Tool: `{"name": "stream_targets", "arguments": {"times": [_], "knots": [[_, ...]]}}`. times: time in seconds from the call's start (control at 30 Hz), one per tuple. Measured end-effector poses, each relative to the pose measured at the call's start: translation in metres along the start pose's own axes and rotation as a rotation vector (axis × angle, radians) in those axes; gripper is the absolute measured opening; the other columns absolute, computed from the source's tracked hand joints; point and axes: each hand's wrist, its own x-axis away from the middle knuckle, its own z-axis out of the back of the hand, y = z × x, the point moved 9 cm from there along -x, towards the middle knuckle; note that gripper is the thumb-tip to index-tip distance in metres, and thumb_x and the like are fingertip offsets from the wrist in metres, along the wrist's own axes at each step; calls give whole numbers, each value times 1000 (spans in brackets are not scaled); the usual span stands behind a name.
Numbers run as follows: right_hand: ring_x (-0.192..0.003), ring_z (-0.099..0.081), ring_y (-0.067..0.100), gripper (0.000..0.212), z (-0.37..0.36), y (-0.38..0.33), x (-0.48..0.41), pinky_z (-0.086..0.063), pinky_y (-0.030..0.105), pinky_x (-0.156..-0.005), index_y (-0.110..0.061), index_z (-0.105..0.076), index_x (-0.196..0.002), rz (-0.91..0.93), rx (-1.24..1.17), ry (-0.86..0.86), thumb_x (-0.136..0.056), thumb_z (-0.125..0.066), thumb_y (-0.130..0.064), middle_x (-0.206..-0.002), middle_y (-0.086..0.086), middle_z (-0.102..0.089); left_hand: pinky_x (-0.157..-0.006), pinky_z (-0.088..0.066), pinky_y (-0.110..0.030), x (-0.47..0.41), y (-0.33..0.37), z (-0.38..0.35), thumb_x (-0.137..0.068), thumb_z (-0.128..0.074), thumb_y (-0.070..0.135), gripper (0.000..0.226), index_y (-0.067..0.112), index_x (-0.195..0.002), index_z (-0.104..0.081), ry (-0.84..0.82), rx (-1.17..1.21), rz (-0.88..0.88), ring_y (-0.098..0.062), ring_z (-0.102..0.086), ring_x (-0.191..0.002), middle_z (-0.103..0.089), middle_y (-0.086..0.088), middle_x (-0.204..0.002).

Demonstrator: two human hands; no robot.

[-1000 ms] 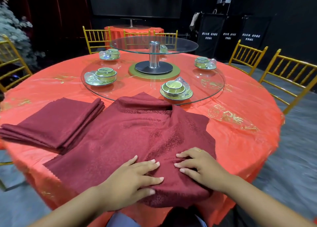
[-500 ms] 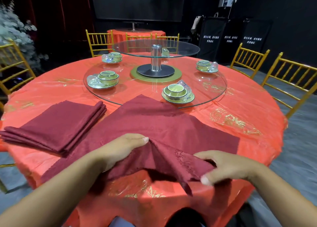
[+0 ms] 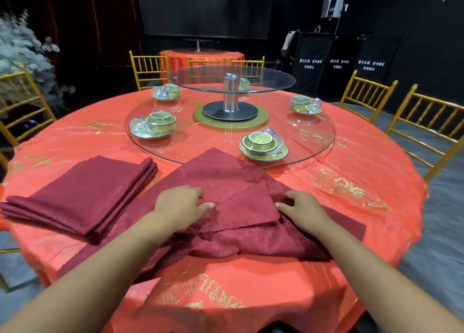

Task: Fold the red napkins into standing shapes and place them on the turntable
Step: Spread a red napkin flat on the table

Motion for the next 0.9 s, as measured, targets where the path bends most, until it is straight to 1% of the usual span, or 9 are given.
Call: {"name": "stream_targets", "arguments": {"times": [0.1, 0.17, 0.27, 0.43, 0.5, 0.57, 0.67, 0.77, 0.9], "knots": [[-81, -53, 25, 32, -2, 0, -8, -36, 34, -61, -18, -47, -69, 7, 145, 73, -84, -64, -41, -76, -2, -51, -89, -43, -35, 15, 9, -11, -82, -34, 77, 69, 34, -134, -44, -53, 157, -105, -21, -53, -116, -56, 3, -124], [-90, -54, 26, 29, -7, 1, -10, -39, 35, -66, -17, -50, -76, 24, 223, 79, -86, -62, -42, -87, 2, -53, -102, -38, -35, 28, 10, -29, -79, -30, 81, 81, 36, -146, -28, -137, 72, -163, -20, -44, -129, -46, 2, -141], [-100, -53, 28, 25, -12, 2, -9, -42, 37, -75, -13, -54, -89, 56, 318, 107, -93, -53, -38, -100, 5, -56, -118, -13, -41, 43, -8, -52, -85, -30, 75, 81, 35, -152, -10, -195, 20, -121, -11, -15, -146, -16, 4, -160], [-98, -54, 28, 23, -10, 2, 2, -39, 38, -77, -14, -55, -91, 124, 475, 121, -95, -46, -36, -97, 3, -58, -118, 5, -41, 67, -12, -65, -88, -18, 73, 77, 35, -152, -1, -134, 37, -75, -5, 8, -146, 4, 9, -161], [-91, -56, 28, 22, -5, 1, 7, -35, 37, -72, -16, -54, -80, 168, 535, 116, -90, -48, -34, -85, 2, -58, -118, 3, -42, 77, -5, -65, -78, -8, 80, 86, 36, -152, -3, -126, 68, -60, -6, 2, -147, -2, 9, -161], [-77, -55, 29, 24, 1, 1, 8, -28, 35, -66, -18, -45, -65, 185, 516, 101, -83, -51, -33, -69, -1, -50, -117, -8, -43, 84, 0, -55, -72, -5, 79, 89, 38, -151, -14, -58, 63, -59, -8, -17, -145, -23, 8, -157], [-74, -54, 29, 25, 5, 2, 4, -30, 34, -65, -17, -46, -64, 186, 424, 71, -82, -55, -32, -68, 0, -54, -106, -23, -38, 75, -1, -31, -81, -13, 70, 71, 42, -138, -44, 83, 37, -59, -8, -46, -124, -56, 15, -129], [-86, -57, 27, 21, 3, 3, -2, -36, 35, -70, -15, -55, -78, 166, 335, 75, -86, -57, -35, -83, 2, -60, -109, -17, -39, 53, -5, -21, -92, -33, 62, 47, 42, -130, -51, 101, 65, -63, -8, -48, -123, -57, 17, -125], [-87, -56, 24, 20, -6, 0, -7, -36, 33, -70, -20, -54, -86, 153, 237, 90, -86, -62, -38, -84, -3, -56, -116, -9, -48, 42, 18, -20, -84, -55, 62, 58, 40, -137, -46, 96, 162, -262, -12, -37, -136, -44, 5, -144]]}}
